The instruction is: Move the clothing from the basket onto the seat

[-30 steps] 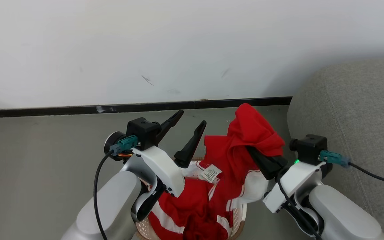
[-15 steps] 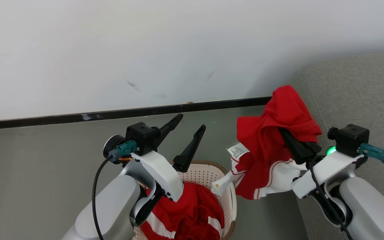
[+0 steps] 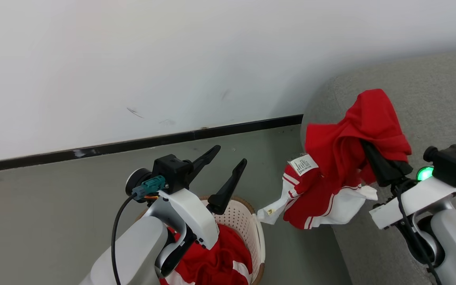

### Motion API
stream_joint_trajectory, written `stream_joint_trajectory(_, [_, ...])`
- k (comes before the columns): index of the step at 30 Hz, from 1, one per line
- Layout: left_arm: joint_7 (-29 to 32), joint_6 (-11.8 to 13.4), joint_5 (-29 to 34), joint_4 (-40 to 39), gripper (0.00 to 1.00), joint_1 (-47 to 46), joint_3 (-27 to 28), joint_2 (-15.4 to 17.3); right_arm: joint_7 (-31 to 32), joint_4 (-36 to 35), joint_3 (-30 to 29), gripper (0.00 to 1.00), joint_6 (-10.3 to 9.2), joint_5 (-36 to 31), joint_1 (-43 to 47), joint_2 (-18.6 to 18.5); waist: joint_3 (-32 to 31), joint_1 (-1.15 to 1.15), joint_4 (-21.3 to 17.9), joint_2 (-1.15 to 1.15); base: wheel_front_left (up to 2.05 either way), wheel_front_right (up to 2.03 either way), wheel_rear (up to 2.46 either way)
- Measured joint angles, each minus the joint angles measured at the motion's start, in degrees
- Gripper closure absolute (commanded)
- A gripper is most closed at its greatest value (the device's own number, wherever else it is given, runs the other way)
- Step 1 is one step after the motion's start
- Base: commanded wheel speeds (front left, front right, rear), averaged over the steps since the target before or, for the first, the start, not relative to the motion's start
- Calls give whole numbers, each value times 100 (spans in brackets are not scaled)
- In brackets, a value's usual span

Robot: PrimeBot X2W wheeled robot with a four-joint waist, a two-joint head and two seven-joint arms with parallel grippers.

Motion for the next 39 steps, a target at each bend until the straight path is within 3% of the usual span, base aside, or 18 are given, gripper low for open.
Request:
stream_joint_trajectory(19, [-14, -99, -2, -131, 0, 82, -179, 34, 0, -646, -1199, 100, 0, -277, 610, -64, -31, 0, -630, 0, 0, 0, 0])
stream_joint_trajectory(39, [-14, -143, 1, -293, 0, 90, -233, 172, 0, -1088, -1421, 100, 0, -383, 949, 56, 72, 0, -1280, 0, 0, 0, 0])
